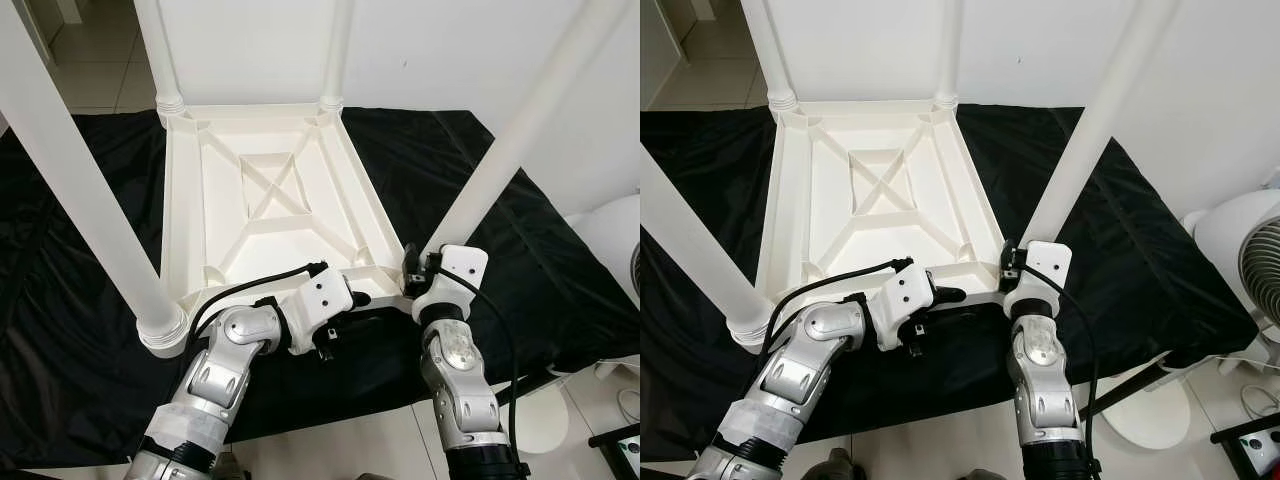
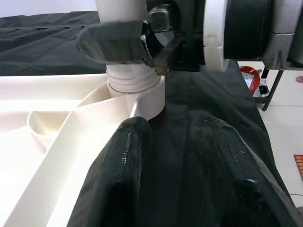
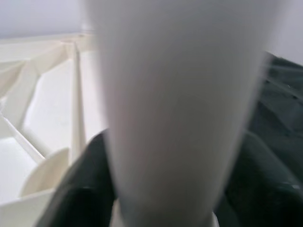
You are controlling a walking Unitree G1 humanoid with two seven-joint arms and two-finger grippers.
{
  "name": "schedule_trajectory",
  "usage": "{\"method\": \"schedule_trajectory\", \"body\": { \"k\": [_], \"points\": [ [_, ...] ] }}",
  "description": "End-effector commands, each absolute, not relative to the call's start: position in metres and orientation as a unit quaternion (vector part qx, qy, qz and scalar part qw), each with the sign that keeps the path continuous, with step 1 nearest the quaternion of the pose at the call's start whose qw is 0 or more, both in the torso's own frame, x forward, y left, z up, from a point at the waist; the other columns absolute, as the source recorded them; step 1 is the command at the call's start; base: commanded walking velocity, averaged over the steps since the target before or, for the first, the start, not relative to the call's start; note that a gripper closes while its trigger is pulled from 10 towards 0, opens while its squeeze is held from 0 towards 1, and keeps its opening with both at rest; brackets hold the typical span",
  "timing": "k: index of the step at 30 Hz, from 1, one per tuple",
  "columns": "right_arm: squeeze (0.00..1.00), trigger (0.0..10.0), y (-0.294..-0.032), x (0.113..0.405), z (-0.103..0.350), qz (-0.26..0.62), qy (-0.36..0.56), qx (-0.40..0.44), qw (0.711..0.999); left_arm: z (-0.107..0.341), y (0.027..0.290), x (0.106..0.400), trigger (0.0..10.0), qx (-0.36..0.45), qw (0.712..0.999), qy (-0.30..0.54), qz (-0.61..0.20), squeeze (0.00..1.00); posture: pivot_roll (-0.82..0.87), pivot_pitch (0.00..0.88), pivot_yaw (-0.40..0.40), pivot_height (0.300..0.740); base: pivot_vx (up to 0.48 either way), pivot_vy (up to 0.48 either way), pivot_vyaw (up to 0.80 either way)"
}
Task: Building children table
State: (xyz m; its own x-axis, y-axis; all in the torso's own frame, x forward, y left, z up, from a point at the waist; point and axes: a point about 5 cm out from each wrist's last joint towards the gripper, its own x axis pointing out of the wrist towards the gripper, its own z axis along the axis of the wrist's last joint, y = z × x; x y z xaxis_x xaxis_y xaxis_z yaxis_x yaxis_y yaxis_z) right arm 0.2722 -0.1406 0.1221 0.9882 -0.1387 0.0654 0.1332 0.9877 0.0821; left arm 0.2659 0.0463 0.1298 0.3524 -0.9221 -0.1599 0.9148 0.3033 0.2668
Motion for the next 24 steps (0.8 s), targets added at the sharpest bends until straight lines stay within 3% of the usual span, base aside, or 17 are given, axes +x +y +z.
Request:
{"method": "schedule_trajectory", "body": {
  "k": [1,7,8,10,11,17,24],
  "points": [
    [1.0,10.0,-0.136,0.268,0.121,-0.054,-0.034,0.073,0.995,0.133,0.05,0.275,10.0,0.161,0.861,-0.03,-0.482,0.0,0.03,0.0,-0.067,0.74,0.0,0.0,0.0],
    [1.0,10.0,-0.156,0.258,0.125,0.041,-0.052,0.052,0.996,0.135,0.051,0.274,10.0,0.16,0.857,-0.034,-0.489,0.0,0.02,0.0,-0.063,0.74,0.0,0.0,0.0],
    [0.47,10.0,-0.161,0.256,0.125,0.062,-0.05,0.048,0.996,0.135,0.051,0.275,10.0,0.16,0.856,-0.034,-0.49,0.0,0.02,0.0,-0.061,0.74,0.0,0.0,0.0],
    [0.47,10.0,-0.166,0.256,0.125,0.069,-0.048,0.043,0.996,0.135,0.051,0.275,10.0,0.16,0.857,-0.034,-0.489,0.0,0.02,0.0,-0.061,0.74,0.0,0.0,0.0],
    [0.0,10.0,-0.17,0.256,0.126,0.091,-0.046,0.03,0.994,0.136,0.051,0.275,10.0,0.159,0.856,-0.034,-0.491,0.0,0.02,0.0,-0.053,0.74,0.0,0.0,0.0],
    [0.0,10.0,-0.185,0.264,0.129,0.167,-0.038,-0.022,0.985,0.136,0.05,0.274,10.0,0.157,0.854,-0.033,-0.494,0.0,0.01,0.0,-0.043,0.74,0.0,0.0,0.0],
    [0.0,10.0,-0.193,0.28,0.134,0.197,-0.032,-0.051,0.979,0.137,0.054,0.285,10.0,0.133,0.896,-0.016,-0.424,0.0,0.03,0.008,-0.051,0.74,0.0,0.0,0.0]
  ]
}}
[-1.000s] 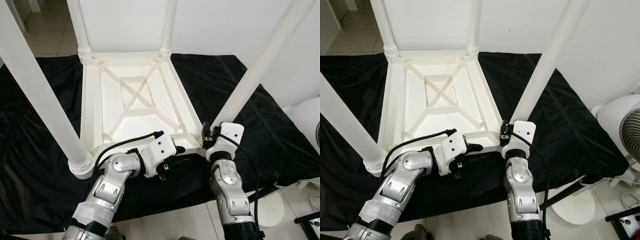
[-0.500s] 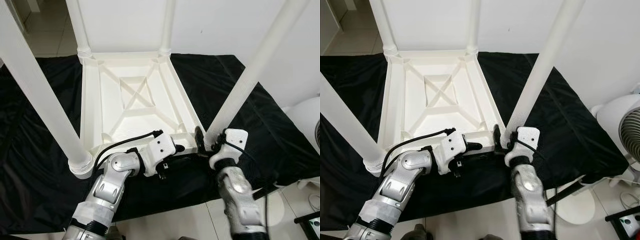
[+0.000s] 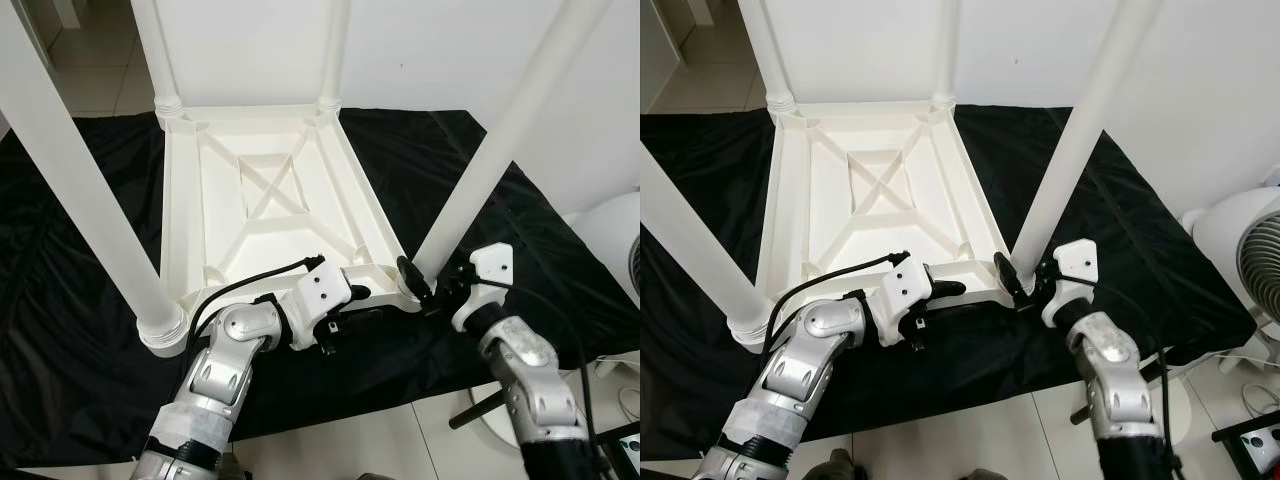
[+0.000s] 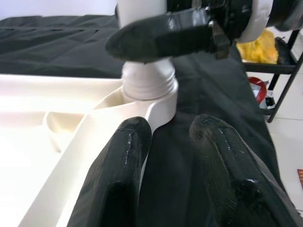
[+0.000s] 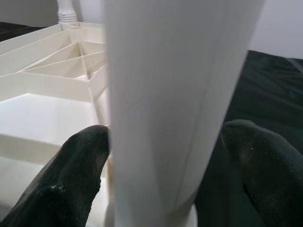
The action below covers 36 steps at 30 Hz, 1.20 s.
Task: Building children table
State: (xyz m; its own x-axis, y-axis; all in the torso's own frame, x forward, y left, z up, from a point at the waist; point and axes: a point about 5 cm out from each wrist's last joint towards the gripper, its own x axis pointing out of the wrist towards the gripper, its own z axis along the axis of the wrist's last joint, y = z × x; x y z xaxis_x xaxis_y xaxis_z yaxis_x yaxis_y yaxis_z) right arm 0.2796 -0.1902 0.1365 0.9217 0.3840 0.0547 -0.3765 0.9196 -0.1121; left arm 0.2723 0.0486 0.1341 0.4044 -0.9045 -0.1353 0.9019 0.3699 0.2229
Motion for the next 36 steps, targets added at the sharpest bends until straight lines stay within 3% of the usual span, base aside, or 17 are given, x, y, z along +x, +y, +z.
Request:
{"method": "schedule_trajectory", "body": {
  "k": [1,5,31,32,33,34,35,36],
  "points": [
    [0.0,10.0,-0.193,0.28,0.134,0.197,-0.032,-0.051,0.979,0.137,0.054,0.285,10.0,0.133,0.896,-0.016,-0.424,0.0,0.03,0.008,-0.051,0.74,0.0,0.0,0.0],
    [0.0,10.0,-0.192,0.286,0.136,0.21,-0.031,-0.05,0.976,0.14,0.058,0.292,10.0,0.138,0.921,-0.015,-0.364,0.0,0.04,0.009,-0.061,0.74,0.0,0.0,0.0],
    [0.0,10.0,-0.187,0.282,0.125,0.264,-0.008,-0.049,0.963,0.144,0.063,0.302,10.0,0.128,0.946,-0.002,-0.298,0.0,0.03,0.015,-0.057,0.74,0.0,0.0,0.0],
    [0.0,3.5,-0.189,0.282,0.126,0.289,-0.001,-0.07,0.955,0.145,0.063,0.302,10.0,0.126,0.944,-0.002,-0.304,0.0,0.02,0.015,-0.052,0.74,0.0,0.0,0.0],
    [0.0,1.2,-0.191,0.282,0.127,0.308,0.005,-0.089,0.947,0.145,0.062,0.3,10.0,0.125,0.942,-0.003,-0.312,0.0,0.03,0.015,-0.053,0.74,0.0,0.0,0.0],
    [0.0,1.2,-0.191,0.282,0.127,0.308,0.005,-0.089,0.947,0.145,0.062,0.3,10.0,0.125,0.942,-0.003,-0.312,0.0,0.03,0.015,-0.053,0.74,0.0,0.0,0.0],
    [0.0,0.0,-0.193,0.282,0.127,0.322,0.01,-0.105,0.941,0.145,0.062,0.3,10.0,0.124,0.941,-0.003,-0.316,0.0,0.03,0.015,-0.053,0.74,0.0,0.0,0.0],
    [0.0,0.0,-0.195,0.283,0.128,0.331,0.014,-0.112,0.937,0.145,0.062,0.3,10.0,0.125,0.94,-0.004,-0.317,0.0,0.03,0.014,-0.053,0.74,0.0,0.0,0.0]
  ]
}}
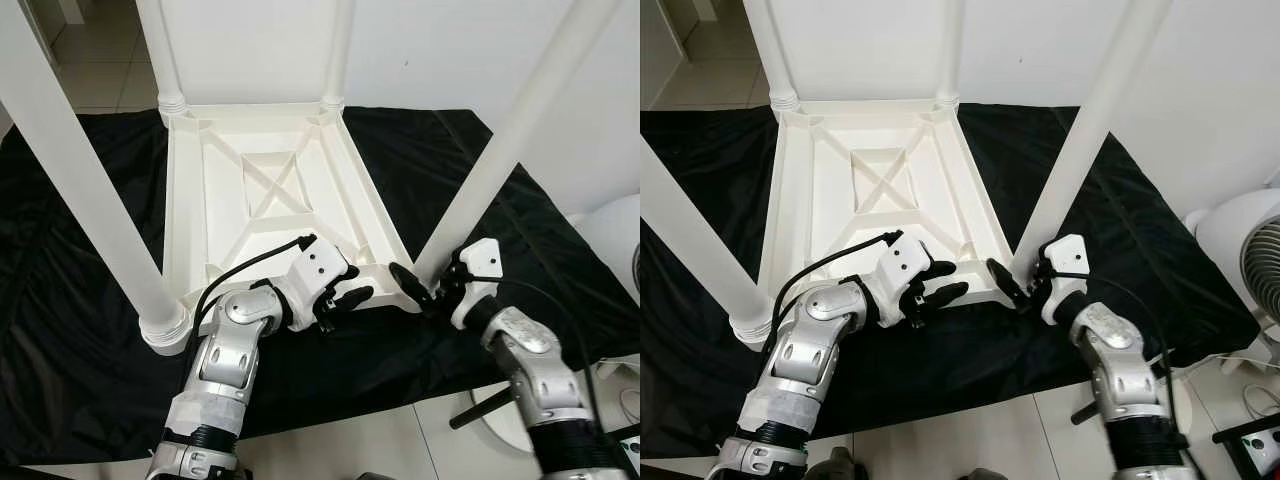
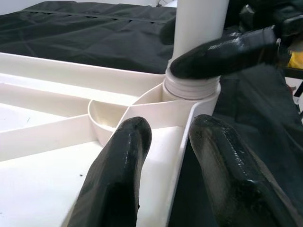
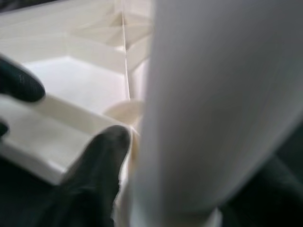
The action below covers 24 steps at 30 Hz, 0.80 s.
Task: Building children table
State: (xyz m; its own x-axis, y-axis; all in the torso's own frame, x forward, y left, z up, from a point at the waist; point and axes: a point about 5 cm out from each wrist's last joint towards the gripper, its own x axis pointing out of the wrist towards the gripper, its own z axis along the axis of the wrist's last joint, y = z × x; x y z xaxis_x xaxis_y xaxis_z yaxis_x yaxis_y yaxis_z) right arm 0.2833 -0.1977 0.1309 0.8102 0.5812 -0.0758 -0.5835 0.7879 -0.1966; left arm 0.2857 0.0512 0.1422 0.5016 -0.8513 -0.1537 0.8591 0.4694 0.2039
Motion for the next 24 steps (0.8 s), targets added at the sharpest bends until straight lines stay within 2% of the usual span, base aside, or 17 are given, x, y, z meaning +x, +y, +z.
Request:
{"method": "schedule_trajectory", "body": {
  "k": [1,13,14,16,17,19,21,23,24],
  "points": [
    [0.0,0.0,-0.195,0.283,0.128,0.331,0.014,-0.112,0.937,0.145,0.062,0.3,10.0,0.125,0.94,-0.004,-0.317,0.0,0.03,0.014,-0.053,0.74,0.0,0.0,0.0],
    [0.0,0.0,-0.189,0.279,0.125,0.334,0.016,-0.093,0.938,0.146,0.064,0.299,10.0,0.127,0.943,-0.002,-0.308,0.0,0.04,0.017,-0.063,0.74,0.0,0.0,0.0],
    [0.0,0.5,-0.187,0.279,0.126,0.322,0.01,-0.088,0.943,0.146,0.064,0.299,10.0,0.128,0.943,-0.001,-0.307,0.0,0.04,0.017,-0.062,0.74,0.0,0.0,0.0],
    [0.0,0.5,-0.187,0.279,0.126,0.322,0.01,-0.088,0.943,0.146,0.064,0.299,10.0,0.128,0.943,-0.001,-0.307,0.0,0.04,0.017,-0.062,0.74,0.0,0.0,0.0],
    [0.0,10.0,-0.185,0.279,0.127,0.313,0.007,-0.078,0.947,0.145,0.065,0.299,10.0,0.128,0.943,-0.001,-0.307,0.0,0.04,0.018,-0.062,0.74,0.0,0.0,0.0],
    [0.0,10.0,-0.183,0.28,0.128,0.28,0.002,-0.072,0.957,0.145,0.065,0.299,10.0,0.128,0.943,0.0,-0.307,0.0,0.04,0.018,-0.062,0.74,0.0,0.0,0.0],
    [0.0,10.0,-0.179,0.281,0.132,0.204,-0.011,-0.051,0.978,0.146,0.066,0.3,10.0,0.128,0.943,0.0,-0.309,0.0,0.04,0.023,-0.058,0.74,0.0,0.0,0.0],
    [0.0,10.0,-0.179,0.281,0.132,0.204,-0.011,-0.051,0.978,0.146,0.066,0.3,10.0,0.128,0.943,0.0,-0.309,0.0,0.04,0.023,-0.058,0.74,0.0,0.0,0.0],
    [0.0,10.0,-0.176,0.28,0.134,0.172,-0.019,-0.044,0.984,0.146,0.066,0.3,10.0,0.128,0.942,0.0,-0.309,0.0,0.03,0.023,-0.055,0.74,0.0,0.0,0.0]
  ]
}}
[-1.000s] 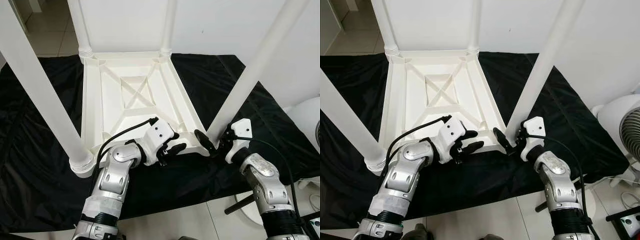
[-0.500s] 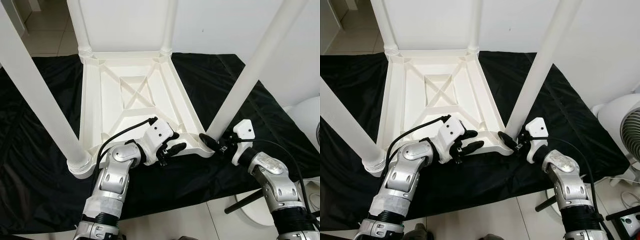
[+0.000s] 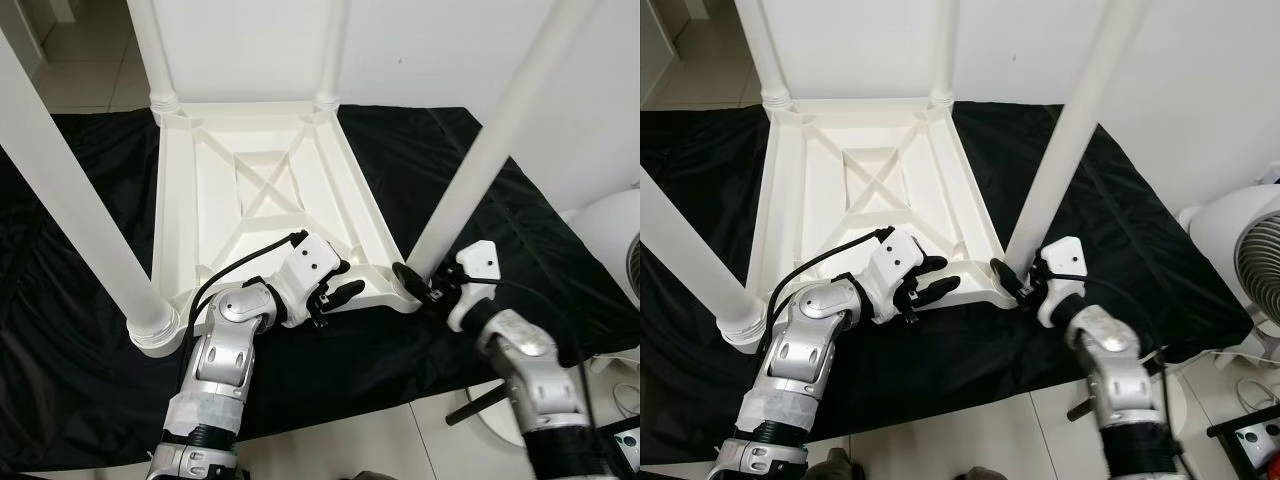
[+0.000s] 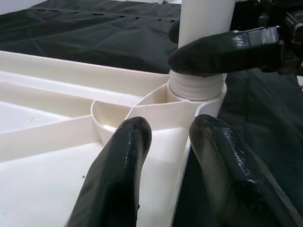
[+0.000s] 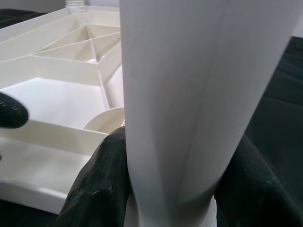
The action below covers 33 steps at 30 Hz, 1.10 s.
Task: Building children table
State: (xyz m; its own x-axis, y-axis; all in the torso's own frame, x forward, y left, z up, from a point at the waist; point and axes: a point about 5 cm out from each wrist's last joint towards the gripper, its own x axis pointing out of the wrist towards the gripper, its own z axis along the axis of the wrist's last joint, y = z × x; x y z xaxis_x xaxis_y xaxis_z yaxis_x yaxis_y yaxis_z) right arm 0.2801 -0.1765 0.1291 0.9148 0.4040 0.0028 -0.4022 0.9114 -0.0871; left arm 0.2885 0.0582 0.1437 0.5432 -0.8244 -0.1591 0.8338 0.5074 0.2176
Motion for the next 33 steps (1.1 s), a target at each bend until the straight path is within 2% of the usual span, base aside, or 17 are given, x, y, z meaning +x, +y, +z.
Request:
{"method": "schedule_trajectory", "body": {
  "k": [1,5,6,8,9,11,12,14,15,17,33],
  "points": [
    [0.0,10.0,-0.176,0.28,0.134,0.172,-0.019,-0.044,0.984,0.146,0.066,0.3,10.0,0.128,0.942,0.0,-0.309,0.0,0.03,0.023,-0.055,0.74,0.0,0.0,0.0],
    [0.0,10.0,-0.174,0.278,0.135,0.145,-0.023,-0.033,0.989,0.146,0.065,0.299,10.0,0.128,0.942,-0.001,-0.31,0.0,0.03,0.026,-0.055,0.74,0.0,0.0,0.0],
    [0.0,10.0,-0.169,0.275,0.135,0.108,-0.027,-0.017,0.994,0.146,0.065,0.299,10.0,0.128,0.942,-0.001,-0.31,0.0,0.02,0.028,-0.053,0.74,0.0,0.0,0.0],
    [0.0,10.0,-0.169,0.275,0.135,0.108,-0.027,-0.017,0.994,0.146,0.065,0.299,10.0,0.128,0.942,-0.001,-0.31,0.0,0.02,0.028,-0.053,0.74,0.0,0.0,0.0],
    [0.0,10.0,-0.165,0.271,0.133,0.033,-0.026,0.006,0.999,0.147,0.065,0.3,10.0,0.126,0.942,-0.001,-0.31,0.0,0.02,0.028,-0.052,0.74,0.0,0.0,0.0],
    [0.0,10.0,-0.165,0.271,0.133,0.033,-0.026,0.006,0.999,0.147,0.065,0.3,10.0,0.126,0.942,-0.001,-0.31,0.0,0.02,0.028,-0.052,0.74,0.0,0.0,0.0],
    [0.0,10.0,-0.16,0.265,0.131,-0.043,-0.028,0.019,0.999,0.147,0.064,0.301,10.0,0.123,0.943,-0.001,-0.309,0.0,0.02,0.026,-0.052,0.74,0.0,0.0,0.0],
    [0.0,10.0,-0.16,0.265,0.131,-0.043,-0.028,0.019,0.999,0.147,0.064,0.301,10.0,0.123,0.943,-0.001,-0.309,0.0,0.02,0.026,-0.052,0.74,0.0,0.0,0.0],
    [0.0,10.0,-0.153,0.26,0.129,-0.096,-0.025,0.035,0.994,0.148,0.065,0.301,10.0,0.12,0.944,-0.001,-0.307,0.0,0.02,0.025,-0.051,0.74,0.0,0.0,0.0],
    [0.0,10.0,-0.144,0.257,0.128,-0.121,-0.016,0.049,0.991,0.15,0.066,0.303,10.0,0.105,0.948,0.0,-0.3,0.0,0.02,0.022,-0.051,0.74,0.0,0.0,0.0],
    [0.0,10.0,-0.139,0.256,0.132,-0.143,-0.01,0.041,0.989,0.159,0.079,0.319,10.0,0.048,0.977,0.003,-0.209,0.0,0.02,0.023,-0.057,0.74,0.0,0.0,0.0]
  ]
}}
